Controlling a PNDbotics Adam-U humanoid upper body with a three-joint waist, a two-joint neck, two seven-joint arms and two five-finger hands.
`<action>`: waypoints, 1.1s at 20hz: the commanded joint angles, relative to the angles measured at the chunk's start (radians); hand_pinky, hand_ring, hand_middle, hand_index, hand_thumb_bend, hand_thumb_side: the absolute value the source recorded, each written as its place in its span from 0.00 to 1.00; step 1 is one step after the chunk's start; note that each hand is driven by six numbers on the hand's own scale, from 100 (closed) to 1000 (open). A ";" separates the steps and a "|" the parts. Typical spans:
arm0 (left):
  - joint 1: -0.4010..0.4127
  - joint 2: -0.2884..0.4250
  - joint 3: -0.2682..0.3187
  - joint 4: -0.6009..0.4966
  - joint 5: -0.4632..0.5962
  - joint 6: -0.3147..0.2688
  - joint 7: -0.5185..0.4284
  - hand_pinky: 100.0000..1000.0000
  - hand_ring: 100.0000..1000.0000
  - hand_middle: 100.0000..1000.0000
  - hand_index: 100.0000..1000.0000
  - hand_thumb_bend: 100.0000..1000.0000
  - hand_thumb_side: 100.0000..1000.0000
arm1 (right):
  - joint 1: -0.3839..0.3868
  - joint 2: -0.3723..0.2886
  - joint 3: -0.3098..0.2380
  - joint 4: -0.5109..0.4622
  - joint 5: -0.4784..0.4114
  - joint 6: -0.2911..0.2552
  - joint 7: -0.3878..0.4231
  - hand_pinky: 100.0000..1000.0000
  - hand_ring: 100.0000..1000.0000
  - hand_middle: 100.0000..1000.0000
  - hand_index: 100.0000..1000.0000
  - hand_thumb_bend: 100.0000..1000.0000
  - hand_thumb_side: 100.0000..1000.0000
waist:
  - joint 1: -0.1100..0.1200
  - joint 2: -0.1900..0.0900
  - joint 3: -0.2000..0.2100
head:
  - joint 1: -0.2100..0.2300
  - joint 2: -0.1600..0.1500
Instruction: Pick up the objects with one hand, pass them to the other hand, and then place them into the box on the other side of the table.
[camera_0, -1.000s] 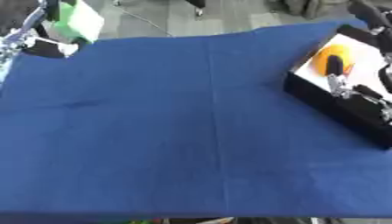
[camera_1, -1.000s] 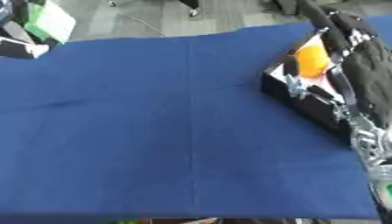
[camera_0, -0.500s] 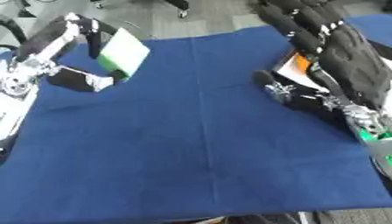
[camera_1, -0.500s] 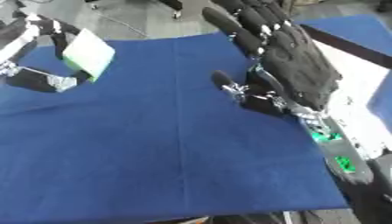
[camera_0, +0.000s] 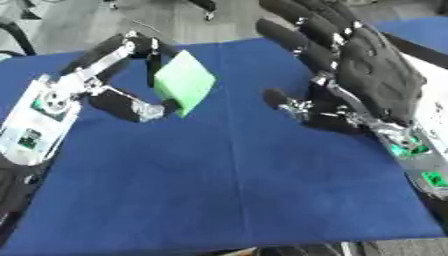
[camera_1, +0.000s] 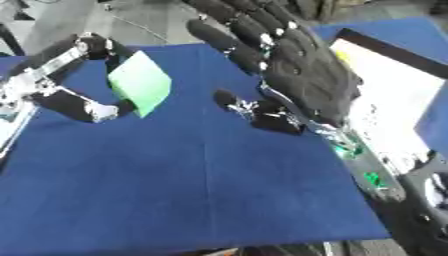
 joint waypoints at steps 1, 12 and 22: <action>-0.023 0.006 0.000 -0.020 0.038 0.013 -0.024 0.58 0.28 0.24 0.31 0.00 0.18 | -0.020 0.000 0.003 -0.021 -0.009 -0.007 0.007 1.00 1.00 1.00 1.00 0.29 0.00 | -0.005 -0.019 0.002 | 0.003 -0.003; -0.047 -0.021 -0.009 -0.003 0.112 0.052 -0.051 0.58 0.28 0.24 0.31 0.00 0.19 | -0.008 -0.021 0.047 -0.021 -0.066 -0.008 0.065 0.99 1.00 1.00 1.00 0.31 0.00 | -0.010 -0.013 0.004 | -0.006 -0.003; -0.055 -0.041 -0.021 -0.002 0.164 0.071 -0.074 0.58 0.27 0.24 0.31 0.00 0.19 | -0.008 -0.017 0.062 -0.021 -0.091 0.008 0.105 0.98 0.99 0.99 1.00 0.31 0.00 | -0.002 -0.009 0.005 | -0.019 -0.003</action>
